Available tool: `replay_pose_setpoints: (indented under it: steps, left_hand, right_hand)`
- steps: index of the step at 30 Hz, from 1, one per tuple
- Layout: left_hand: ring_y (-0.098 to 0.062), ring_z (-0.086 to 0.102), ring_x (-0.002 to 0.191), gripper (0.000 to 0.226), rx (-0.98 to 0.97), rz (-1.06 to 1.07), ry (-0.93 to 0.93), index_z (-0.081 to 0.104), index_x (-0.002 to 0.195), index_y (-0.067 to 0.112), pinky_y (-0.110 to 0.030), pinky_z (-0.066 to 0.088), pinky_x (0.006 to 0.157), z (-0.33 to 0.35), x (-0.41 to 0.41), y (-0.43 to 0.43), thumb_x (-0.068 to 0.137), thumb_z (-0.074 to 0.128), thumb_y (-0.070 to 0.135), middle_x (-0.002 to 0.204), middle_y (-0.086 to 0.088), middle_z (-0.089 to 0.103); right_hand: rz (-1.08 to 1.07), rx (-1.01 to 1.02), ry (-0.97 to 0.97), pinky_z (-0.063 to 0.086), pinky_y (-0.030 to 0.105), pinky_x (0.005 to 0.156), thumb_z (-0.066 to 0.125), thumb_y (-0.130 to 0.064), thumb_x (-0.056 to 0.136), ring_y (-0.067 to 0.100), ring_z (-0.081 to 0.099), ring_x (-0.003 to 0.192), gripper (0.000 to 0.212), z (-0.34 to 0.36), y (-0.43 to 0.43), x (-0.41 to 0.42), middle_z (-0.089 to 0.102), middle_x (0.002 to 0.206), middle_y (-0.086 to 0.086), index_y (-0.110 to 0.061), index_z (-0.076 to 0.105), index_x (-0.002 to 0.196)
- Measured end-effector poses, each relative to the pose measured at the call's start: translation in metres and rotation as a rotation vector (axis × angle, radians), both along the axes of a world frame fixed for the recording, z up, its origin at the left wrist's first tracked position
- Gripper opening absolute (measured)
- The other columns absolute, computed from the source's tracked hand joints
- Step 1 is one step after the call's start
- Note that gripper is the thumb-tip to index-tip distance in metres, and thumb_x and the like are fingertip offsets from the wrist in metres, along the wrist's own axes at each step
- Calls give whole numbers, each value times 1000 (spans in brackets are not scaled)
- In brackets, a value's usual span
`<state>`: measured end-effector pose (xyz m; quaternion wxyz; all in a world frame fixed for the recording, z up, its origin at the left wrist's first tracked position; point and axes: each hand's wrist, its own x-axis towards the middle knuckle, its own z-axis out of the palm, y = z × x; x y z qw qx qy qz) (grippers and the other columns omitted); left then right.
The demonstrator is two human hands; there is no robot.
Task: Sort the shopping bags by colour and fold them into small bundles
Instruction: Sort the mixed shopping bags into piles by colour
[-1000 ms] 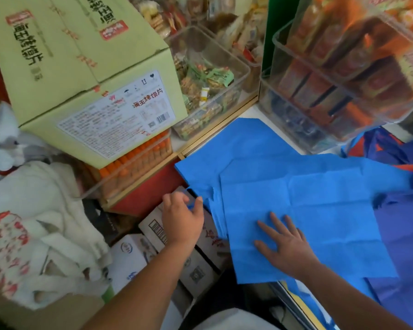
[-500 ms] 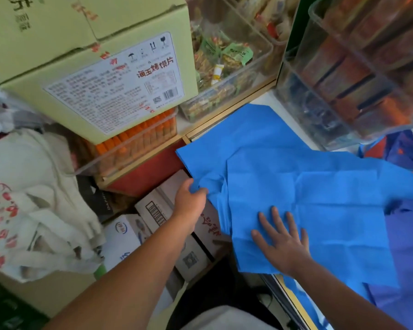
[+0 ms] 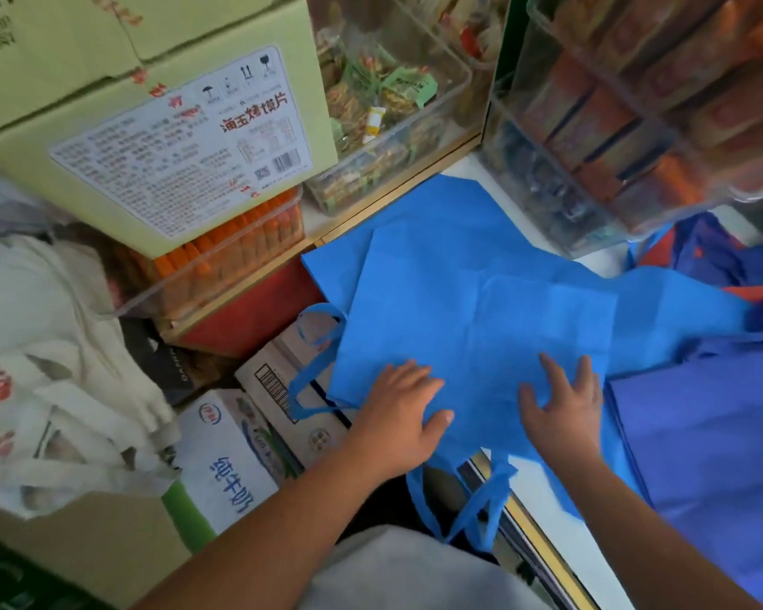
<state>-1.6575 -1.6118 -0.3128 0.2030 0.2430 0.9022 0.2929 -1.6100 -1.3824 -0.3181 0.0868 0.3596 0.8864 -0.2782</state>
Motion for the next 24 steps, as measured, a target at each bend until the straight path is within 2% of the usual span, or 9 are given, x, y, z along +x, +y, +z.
replay_pose_setpoints:
  steps: [3,6,9,13,16,19,22,24]
  left_hand:
    - [-25,12,157,80,-235,-124,-84,44,150,15,-54,9,125,-14,8,12,93,19,65,166,-4,28]
    - [-17,-3,158,68,-317,-178,-87,30,158,20,-50,-2,126,-17,0,20,104,24,60,170,3,14]
    - [-14,-2,158,66,-414,-179,-114,23,161,21,-52,-4,126,-10,-17,24,106,23,58,170,5,16]
    - [-23,-5,158,72,-618,-205,-52,19,162,15,-55,-6,125,0,-43,24,105,19,59,172,-3,7]
    - [-29,4,157,68,-509,-167,-16,35,155,12,-53,4,126,12,-42,33,104,33,58,170,-9,14]
    - [-29,10,156,64,-464,-201,24,43,150,18,-53,8,125,16,-15,41,102,36,59,168,-5,21]
    - [-34,-3,157,74,-605,-192,-12,24,159,19,-65,1,121,6,11,33,100,31,63,171,-5,5]
    - [-37,-10,156,78,-608,-204,-43,15,161,19,-65,3,122,-1,20,30,100,31,65,171,-3,-4]
  right_hand:
    - [-195,-93,-292,16,51,123,60,-44,95,37,7,154,63,-2,21,44,4,167,19,-36,40,154]
    - [-237,-151,-311,13,48,124,59,-46,96,32,2,155,65,-3,18,60,-2,169,13,-37,34,156]
    - [-296,-145,-228,16,46,122,56,-50,94,34,11,151,65,-1,9,61,12,164,13,-31,39,155]
    - [-320,-268,-157,21,43,121,59,-43,97,32,20,148,63,2,-5,65,28,158,9,-22,41,154]
    - [-356,-394,-90,27,44,121,60,-44,97,28,32,145,63,5,-12,61,38,154,8,-22,43,154]
    - [-398,-434,-28,43,45,110,58,-44,97,23,55,125,56,12,-20,53,58,134,2,-26,46,149]
    - [-299,-351,-79,46,38,100,58,-40,98,25,61,113,49,15,-36,54,64,120,5,-17,53,141]
    - [-260,-355,-123,47,33,90,61,-36,97,24,62,103,46,12,-38,61,66,108,5,-13,56,137]
